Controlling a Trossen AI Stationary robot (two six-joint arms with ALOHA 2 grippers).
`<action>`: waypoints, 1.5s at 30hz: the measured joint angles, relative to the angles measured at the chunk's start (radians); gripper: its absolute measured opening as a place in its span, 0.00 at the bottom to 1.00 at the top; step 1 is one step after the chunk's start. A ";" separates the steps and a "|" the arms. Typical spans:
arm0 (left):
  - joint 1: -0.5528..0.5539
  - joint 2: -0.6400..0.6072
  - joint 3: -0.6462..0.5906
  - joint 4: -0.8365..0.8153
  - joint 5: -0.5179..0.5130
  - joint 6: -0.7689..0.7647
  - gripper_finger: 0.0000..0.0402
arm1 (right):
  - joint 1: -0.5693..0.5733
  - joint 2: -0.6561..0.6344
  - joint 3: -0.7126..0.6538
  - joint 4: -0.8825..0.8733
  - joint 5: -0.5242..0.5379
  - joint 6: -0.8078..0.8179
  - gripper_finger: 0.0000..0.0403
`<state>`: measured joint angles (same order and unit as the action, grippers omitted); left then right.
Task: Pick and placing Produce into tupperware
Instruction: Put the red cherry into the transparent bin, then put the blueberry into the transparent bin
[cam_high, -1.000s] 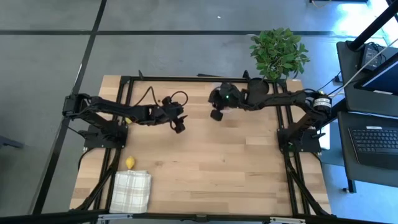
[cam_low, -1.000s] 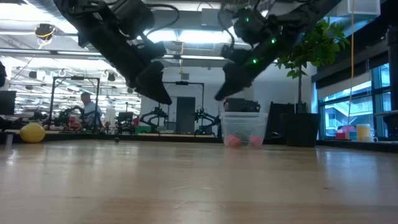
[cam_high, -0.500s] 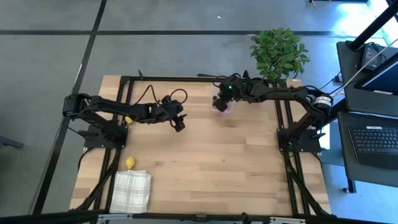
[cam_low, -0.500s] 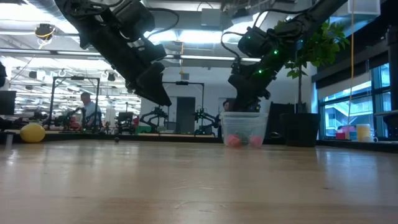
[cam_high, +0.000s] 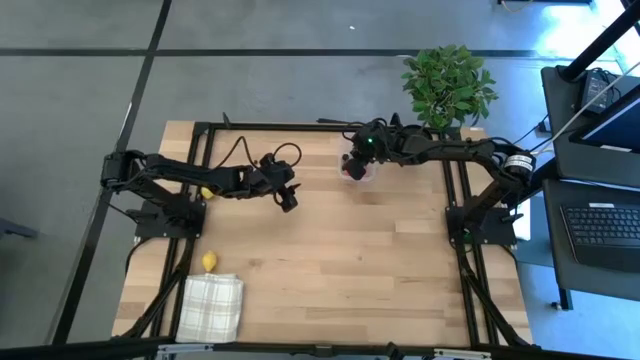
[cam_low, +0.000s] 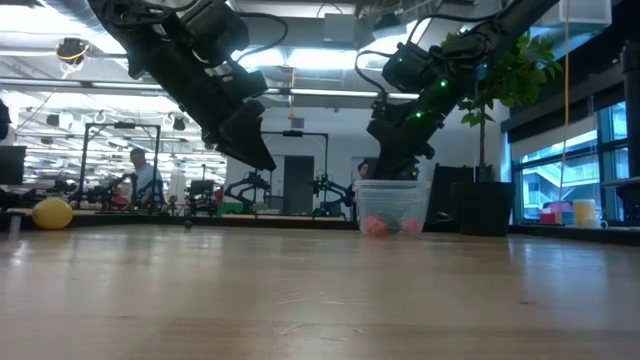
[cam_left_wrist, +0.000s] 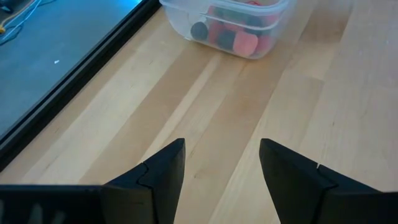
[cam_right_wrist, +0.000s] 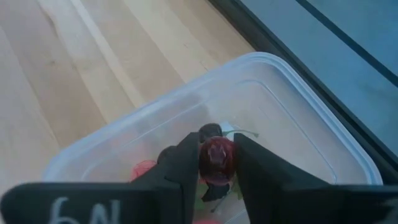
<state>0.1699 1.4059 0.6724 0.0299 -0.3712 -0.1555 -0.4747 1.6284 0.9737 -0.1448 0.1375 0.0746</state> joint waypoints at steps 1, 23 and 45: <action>0.000 0.000 0.000 0.000 0.000 0.000 0.50 | 0.000 0.000 0.000 0.000 0.000 0.000 0.27; 0.095 0.000 0.000 -0.141 0.009 -0.107 0.50 | 0.048 -0.074 0.001 -0.215 0.001 0.002 0.48; 0.427 0.000 -0.059 -0.114 0.063 -0.187 0.50 | 0.053 -0.074 0.001 -0.214 0.001 0.000 0.48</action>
<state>0.5966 1.4055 0.6133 -0.0836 -0.3083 -0.3423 -0.4213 1.5539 0.9745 -0.3592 0.1383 0.0750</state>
